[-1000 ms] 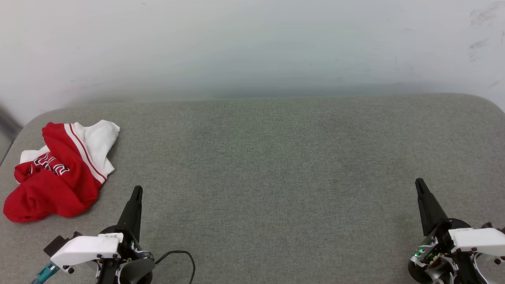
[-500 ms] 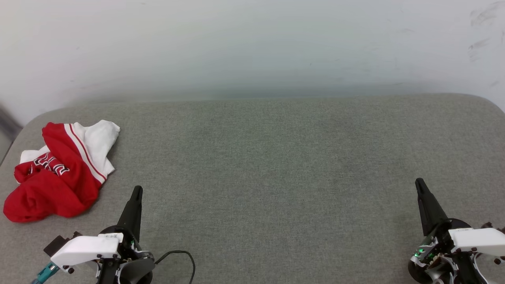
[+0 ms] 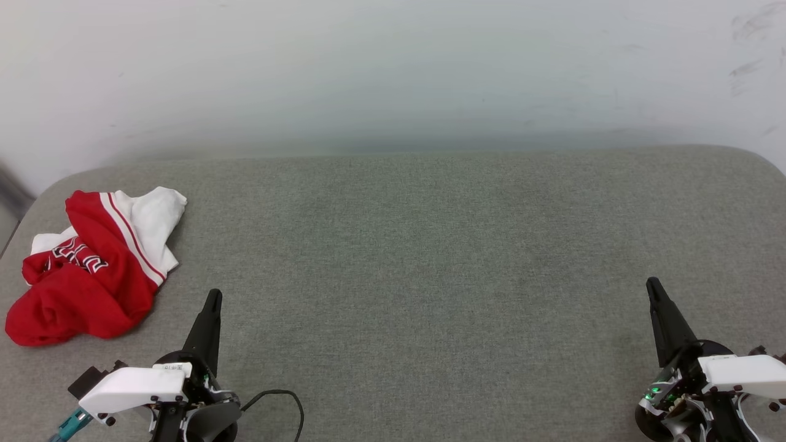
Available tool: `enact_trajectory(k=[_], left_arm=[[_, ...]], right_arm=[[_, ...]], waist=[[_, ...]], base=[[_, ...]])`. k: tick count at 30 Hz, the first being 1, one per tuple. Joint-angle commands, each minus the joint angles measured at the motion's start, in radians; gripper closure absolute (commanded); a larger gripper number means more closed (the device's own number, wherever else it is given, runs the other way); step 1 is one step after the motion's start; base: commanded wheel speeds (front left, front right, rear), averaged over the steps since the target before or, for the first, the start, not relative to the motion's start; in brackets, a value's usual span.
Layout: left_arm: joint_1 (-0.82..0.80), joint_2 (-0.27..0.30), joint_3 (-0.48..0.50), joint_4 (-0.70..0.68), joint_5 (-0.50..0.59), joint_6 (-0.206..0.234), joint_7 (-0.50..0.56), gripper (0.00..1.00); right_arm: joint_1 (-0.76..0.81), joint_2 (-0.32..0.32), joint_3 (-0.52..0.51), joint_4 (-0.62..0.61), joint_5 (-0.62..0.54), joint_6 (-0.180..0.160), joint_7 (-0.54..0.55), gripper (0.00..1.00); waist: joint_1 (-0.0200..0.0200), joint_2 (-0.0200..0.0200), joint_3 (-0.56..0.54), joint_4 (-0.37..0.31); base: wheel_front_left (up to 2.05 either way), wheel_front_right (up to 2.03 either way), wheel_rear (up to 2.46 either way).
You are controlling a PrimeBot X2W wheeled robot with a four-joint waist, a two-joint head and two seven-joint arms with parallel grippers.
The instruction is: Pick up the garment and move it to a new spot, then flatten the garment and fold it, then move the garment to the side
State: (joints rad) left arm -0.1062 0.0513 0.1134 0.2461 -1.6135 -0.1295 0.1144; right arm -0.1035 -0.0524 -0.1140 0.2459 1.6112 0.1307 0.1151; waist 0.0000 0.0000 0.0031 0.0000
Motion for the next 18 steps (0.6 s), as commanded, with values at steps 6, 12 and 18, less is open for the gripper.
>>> enact_trajectory(k=[6,12,18], left_arm=[[-0.006,-0.002,0.003,-0.001,0.001,-0.004,0.002,1.00],[0.023,-0.003,-0.006,0.024,0.001,0.002,-0.005,0.00],[0.033,-0.003,-0.002,-0.003,0.025,0.001,-0.036,0.00]], right_arm=[[-0.011,0.004,0.000,0.000,0.004,0.000,0.001,1.00],[0.026,0.000,0.002,0.027,-0.002,0.000,-0.003,0.00],[0.032,0.001,0.006,0.017,-0.032,0.000,-0.035,0.00]], waist=[[0.0000,0.0000,0.000,0.000],[0.0000,0.0000,0.000,0.000],[0.0000,0.0000,0.001,0.000]], base=[[0.00,0.00,0.00],[0.00,0.00,0.00],[0.00,0.00,0.00]])
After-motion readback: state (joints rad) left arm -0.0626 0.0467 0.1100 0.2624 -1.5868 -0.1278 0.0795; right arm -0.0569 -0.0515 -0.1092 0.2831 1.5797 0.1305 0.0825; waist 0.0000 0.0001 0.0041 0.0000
